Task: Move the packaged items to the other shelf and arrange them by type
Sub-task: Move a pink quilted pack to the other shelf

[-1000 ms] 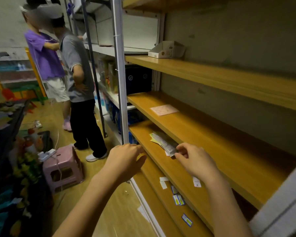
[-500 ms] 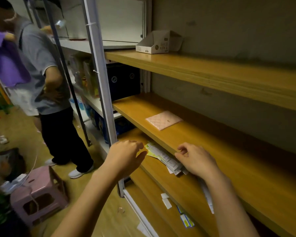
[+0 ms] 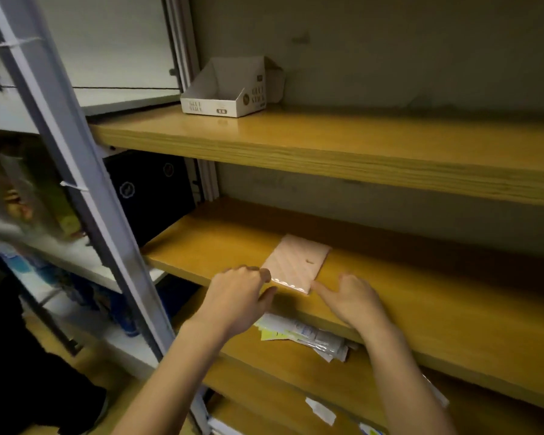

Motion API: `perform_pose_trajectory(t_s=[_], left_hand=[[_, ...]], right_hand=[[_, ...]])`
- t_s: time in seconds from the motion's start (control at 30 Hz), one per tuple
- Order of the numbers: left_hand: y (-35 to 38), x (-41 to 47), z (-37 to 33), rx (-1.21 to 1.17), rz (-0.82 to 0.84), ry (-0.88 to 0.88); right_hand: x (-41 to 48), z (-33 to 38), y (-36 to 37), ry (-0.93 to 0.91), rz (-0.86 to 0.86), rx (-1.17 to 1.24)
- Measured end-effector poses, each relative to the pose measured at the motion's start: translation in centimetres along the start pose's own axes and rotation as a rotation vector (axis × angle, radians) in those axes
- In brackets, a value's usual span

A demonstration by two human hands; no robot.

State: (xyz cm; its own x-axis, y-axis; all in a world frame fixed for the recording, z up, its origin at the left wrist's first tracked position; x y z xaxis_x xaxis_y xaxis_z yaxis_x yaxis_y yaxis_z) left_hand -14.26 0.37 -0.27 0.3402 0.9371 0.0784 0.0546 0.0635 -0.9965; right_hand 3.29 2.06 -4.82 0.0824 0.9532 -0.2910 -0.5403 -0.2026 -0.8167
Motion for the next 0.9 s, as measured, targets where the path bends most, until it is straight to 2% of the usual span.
perform_pose_trajectory(t_s=[0.23, 0.37, 0.47, 0.6, 0.8, 0.9], left_hand=[[0.7, 2.1, 4.6, -0.026, 0.025, 0.145], [0.7, 2.8, 7.0, -0.022, 0.034, 0.165], [0.8, 3.2, 8.6, -0.019, 0.043, 0.173], [1.0, 3.8, 9.8, -0.05, 0.043, 0.201], [1.5, 4.4, 9.4, -0.133, 0.042, 0.26], [2.0, 4.9, 8.7, -0.164, 0.065, 0.298]], right_hand=[[2.1, 4.1, 3.3, 0.285, -0.12, -0.022], [4.2, 6.8, 4.3, 0.365, -0.203, -0.108], [5.1, 7.3, 5.0, 0.404, -0.195, -0.157], [5.3, 5.8, 4.0, 0.414, -0.174, -0.092], [5.0, 2.8, 2.3, 0.514, -0.038, -0.074], [4.7, 1.5, 2.5, 0.535, -0.023, -0.032]])
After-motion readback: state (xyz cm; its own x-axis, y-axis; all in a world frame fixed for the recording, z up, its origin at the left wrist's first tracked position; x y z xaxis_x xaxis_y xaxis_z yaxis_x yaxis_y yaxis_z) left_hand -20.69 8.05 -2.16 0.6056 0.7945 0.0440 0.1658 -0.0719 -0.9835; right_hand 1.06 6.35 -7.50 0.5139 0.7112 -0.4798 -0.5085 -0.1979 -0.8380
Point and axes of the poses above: each hand's wrist, its own x-axis towards the middle knuckle, its own y-axis out of the palm, z = x × y, the point moved 7 cm from there along x, towards the middle knuckle, and after that the axes turned 9 degrees about z, right-handed, at the moved point
